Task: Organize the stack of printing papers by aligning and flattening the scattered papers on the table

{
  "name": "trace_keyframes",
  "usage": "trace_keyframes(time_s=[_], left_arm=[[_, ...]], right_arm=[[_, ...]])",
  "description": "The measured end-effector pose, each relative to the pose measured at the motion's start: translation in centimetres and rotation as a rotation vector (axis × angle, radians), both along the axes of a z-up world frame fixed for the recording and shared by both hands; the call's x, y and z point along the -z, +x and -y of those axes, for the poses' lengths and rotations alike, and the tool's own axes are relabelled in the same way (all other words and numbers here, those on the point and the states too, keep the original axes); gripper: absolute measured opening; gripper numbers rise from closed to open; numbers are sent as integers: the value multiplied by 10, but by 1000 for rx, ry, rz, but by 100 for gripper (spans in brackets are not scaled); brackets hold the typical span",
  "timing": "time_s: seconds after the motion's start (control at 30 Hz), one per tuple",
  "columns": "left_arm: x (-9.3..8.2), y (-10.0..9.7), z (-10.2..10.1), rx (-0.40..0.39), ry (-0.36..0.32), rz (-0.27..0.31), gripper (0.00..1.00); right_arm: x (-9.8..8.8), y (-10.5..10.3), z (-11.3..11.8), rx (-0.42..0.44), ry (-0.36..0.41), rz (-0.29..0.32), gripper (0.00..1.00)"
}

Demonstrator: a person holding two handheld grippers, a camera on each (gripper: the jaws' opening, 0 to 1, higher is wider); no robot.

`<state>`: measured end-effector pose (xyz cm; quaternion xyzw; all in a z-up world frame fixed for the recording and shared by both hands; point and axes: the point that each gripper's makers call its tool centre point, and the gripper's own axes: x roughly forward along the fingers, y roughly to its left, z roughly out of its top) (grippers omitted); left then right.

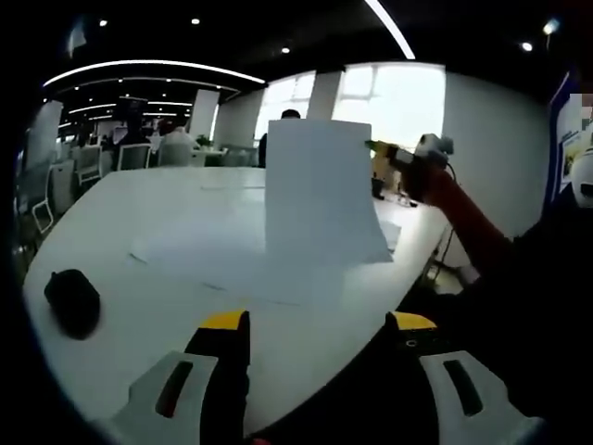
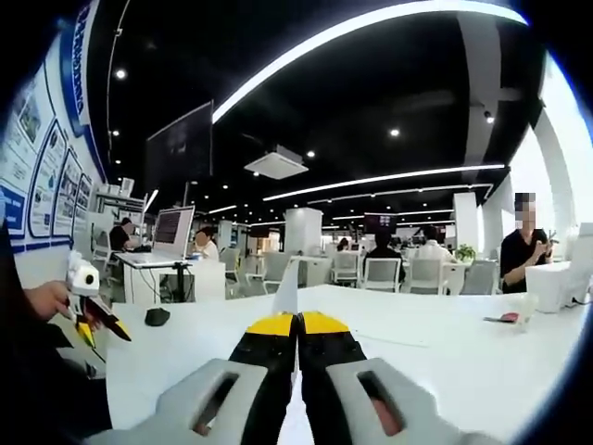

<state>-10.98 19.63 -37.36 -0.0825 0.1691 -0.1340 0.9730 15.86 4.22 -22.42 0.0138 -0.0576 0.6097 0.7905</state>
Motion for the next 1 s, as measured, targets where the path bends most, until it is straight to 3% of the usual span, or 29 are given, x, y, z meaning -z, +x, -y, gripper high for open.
trace_keyframes(time_s=[0.7, 1.0], left_arm=[[-5, 5, 23, -10, -2, 12, 63], [-2, 4, 3, -9, -8, 10, 63]], right_arm=[[-13, -16, 0, -36, 32, 17, 0], [-13, -20, 0, -41, 40, 16, 0]])
